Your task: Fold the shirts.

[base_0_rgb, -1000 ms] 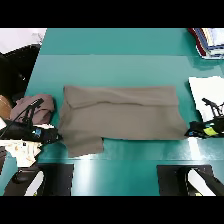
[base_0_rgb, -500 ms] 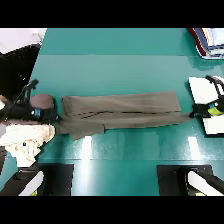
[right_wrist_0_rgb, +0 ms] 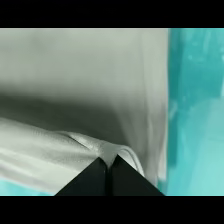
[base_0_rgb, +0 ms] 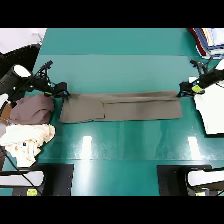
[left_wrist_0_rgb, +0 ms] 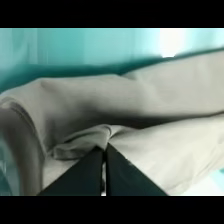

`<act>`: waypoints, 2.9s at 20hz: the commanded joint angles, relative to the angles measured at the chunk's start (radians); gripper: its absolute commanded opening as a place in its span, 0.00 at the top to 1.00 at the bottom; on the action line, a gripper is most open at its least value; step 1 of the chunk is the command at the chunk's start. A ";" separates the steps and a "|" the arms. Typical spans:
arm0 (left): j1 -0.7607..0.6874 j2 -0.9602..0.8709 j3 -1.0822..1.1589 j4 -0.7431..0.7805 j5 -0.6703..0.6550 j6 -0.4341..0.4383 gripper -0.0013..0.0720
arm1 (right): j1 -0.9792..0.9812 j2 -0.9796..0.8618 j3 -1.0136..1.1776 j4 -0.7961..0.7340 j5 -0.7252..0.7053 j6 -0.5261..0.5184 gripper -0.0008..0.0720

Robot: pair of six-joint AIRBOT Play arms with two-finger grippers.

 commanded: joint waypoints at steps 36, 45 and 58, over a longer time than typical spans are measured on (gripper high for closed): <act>-0.649 -0.450 0.488 -0.071 0.090 -0.157 0.95 | 0.007 0.193 0.145 0.547 0.093 -0.130 0.97; -0.671 -0.517 0.544 -0.067 0.079 -0.181 0.95 | 0.319 0.188 0.305 0.547 0.037 -0.117 0.96; -0.207 -0.113 0.575 0.139 -0.119 -0.116 0.95 | 0.751 -0.031 0.414 0.548 -0.158 -0.179 0.96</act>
